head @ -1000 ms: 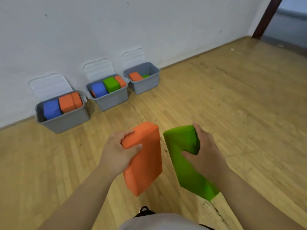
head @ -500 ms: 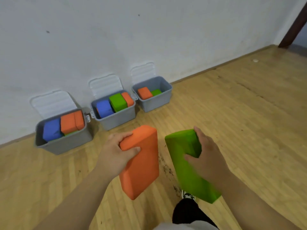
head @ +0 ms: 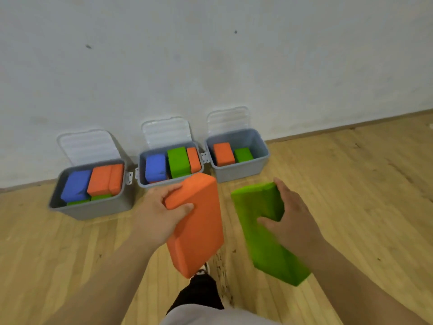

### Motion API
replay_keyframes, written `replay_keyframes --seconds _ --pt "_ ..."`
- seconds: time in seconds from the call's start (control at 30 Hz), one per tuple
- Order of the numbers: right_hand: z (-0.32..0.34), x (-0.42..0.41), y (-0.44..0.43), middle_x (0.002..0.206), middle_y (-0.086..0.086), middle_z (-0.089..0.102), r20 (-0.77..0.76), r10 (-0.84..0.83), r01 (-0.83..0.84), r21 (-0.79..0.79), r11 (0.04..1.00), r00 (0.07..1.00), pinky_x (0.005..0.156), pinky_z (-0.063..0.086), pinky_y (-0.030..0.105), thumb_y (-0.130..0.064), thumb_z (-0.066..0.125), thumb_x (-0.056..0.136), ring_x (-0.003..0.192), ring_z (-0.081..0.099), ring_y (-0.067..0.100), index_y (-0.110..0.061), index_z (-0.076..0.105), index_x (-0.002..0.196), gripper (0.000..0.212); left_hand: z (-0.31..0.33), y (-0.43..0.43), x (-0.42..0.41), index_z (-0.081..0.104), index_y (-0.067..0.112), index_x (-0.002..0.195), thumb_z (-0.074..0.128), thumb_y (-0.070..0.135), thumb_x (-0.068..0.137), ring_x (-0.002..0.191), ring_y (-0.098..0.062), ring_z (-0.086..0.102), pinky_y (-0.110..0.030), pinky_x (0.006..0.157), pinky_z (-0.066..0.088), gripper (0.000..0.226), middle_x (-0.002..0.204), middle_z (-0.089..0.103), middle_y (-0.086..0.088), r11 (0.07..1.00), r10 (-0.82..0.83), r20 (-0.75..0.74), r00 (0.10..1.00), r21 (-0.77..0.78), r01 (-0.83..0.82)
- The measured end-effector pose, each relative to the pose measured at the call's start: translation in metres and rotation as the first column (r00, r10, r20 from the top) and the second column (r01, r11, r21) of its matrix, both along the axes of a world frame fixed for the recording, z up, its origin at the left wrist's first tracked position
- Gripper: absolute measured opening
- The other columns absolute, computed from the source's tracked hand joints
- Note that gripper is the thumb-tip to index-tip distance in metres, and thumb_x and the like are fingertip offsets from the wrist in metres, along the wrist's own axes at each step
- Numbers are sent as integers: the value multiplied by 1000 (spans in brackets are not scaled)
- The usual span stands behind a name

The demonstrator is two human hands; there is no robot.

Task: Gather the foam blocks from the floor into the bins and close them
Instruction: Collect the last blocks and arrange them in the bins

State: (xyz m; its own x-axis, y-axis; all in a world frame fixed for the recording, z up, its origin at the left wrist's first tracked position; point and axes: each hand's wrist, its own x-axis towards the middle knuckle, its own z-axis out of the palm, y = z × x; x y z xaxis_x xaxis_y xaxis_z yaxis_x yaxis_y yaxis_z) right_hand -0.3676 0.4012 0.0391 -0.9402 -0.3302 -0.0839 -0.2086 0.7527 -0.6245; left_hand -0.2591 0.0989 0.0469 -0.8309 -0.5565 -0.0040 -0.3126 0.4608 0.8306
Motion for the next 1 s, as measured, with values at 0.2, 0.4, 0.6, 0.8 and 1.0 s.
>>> replay_keyframes --seconds 0.2,0.4,0.6,0.8,1.0 --pt "-37 -124 -32 149 -7 38 45 -83 83 11 996 995 110 44 42 -50 79 82 135 43 18 -46 6 159 107 -28 -40 -162 64 40 126 90 34 75 110 -10 59 -39 103 50 57 122 56 10 996 -90 14 996 20 90" --pt "-41 -258 -76 150 -4 40 93 -227 225 31 974 969 108 43 35 -47 79 82 134 44 17 -43 8 161 106 -32 -94 -342 67 33 126 90 27 76 104 -8 60 -29 92 49 55 110 55 20 971 -236 32 971 40 235" --pt "-32 -368 -120 155 -5 37 105 -295 297 -9 955 950 105 45 36 -44 80 83 136 46 18 -45 8 161 106 -26 -141 -474 64 46 120 91 35 74 110 -13 60 -44 102 51 55 122 57 9 957 -290 68 955 33 288" --pt "-59 -499 -151 157 -7 32 146 -260 258 32 966 955 106 46 41 -48 81 83 137 45 21 -45 10 160 105 -54 -169 -565 62 44 120 89 30 78 105 -7 57 -36 99 50 52 118 52 15 968 -235 141 962 123 219" --pt "-119 -664 -176 150 -3 31 251 -115 100 72 992 961 99 45 37 -47 81 82 128 48 20 -45 10 160 106 -104 -187 -668 61 47 118 91 31 75 111 -12 58 -40 100 51 55 127 56 10 990 -69 266 962 135 34"
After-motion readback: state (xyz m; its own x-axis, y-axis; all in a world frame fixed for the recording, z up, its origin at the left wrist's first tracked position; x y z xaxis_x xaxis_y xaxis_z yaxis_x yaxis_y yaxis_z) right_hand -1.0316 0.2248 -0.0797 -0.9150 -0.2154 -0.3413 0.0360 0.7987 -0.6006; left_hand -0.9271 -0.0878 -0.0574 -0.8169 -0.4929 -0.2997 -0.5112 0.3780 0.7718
